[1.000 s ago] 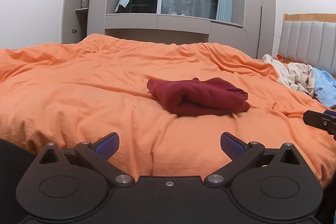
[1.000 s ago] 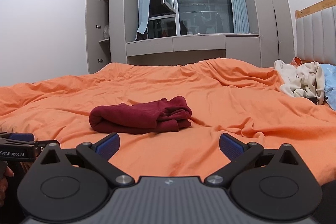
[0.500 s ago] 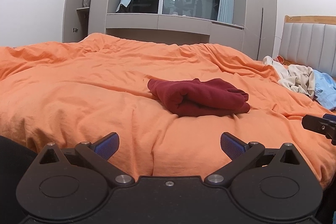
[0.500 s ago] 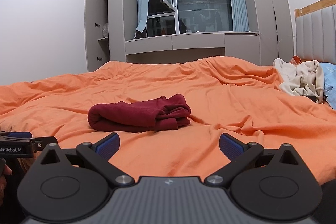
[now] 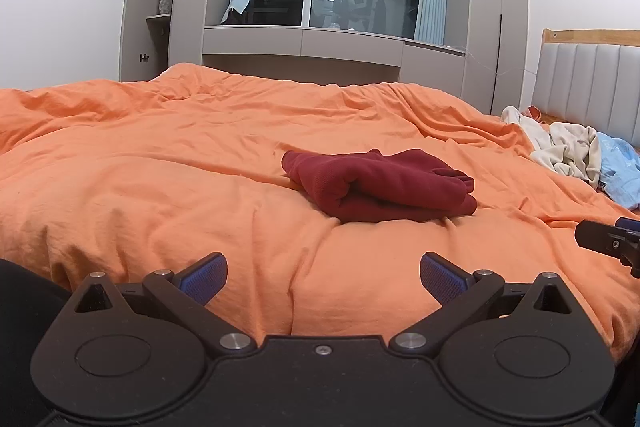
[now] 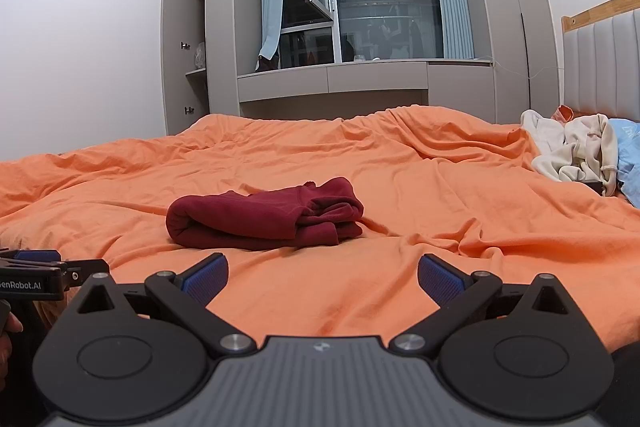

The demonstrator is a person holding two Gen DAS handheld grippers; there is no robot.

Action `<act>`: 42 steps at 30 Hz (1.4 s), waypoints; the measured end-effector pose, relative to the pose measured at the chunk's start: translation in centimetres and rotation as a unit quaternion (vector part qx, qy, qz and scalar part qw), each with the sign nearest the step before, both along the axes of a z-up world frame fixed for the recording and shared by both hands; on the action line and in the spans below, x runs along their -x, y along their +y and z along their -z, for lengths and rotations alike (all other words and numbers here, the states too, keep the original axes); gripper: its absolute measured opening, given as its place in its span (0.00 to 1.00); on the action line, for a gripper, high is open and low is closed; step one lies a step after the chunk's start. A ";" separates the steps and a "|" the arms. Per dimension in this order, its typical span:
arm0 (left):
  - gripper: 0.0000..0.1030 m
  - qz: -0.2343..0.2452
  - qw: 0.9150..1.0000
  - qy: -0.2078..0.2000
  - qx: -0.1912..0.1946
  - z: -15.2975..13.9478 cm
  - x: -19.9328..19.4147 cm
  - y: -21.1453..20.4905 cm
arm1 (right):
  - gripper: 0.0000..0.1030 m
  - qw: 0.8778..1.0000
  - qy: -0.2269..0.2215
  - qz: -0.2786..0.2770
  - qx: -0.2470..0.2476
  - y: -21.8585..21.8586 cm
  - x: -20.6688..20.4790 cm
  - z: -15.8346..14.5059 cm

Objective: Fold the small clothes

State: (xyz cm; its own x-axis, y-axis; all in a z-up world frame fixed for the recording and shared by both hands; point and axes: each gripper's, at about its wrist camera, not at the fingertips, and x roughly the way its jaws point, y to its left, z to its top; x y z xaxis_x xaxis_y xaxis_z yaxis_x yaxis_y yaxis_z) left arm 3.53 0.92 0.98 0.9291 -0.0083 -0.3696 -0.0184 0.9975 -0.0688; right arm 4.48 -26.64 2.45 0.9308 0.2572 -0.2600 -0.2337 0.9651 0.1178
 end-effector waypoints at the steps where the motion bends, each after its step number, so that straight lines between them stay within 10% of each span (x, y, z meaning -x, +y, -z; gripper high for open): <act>1: 0.99 0.000 1.000 0.000 0.000 0.0 0.0 0.0 | 1.00 1.000 0.000 0.000 0.000 0.0 0.0 0.0; 42: 0.99 0.001 1.000 0.000 -0.002 0.0 0.1 0.0 | 1.00 1.000 0.003 0.000 0.003 0.0 0.1 0.4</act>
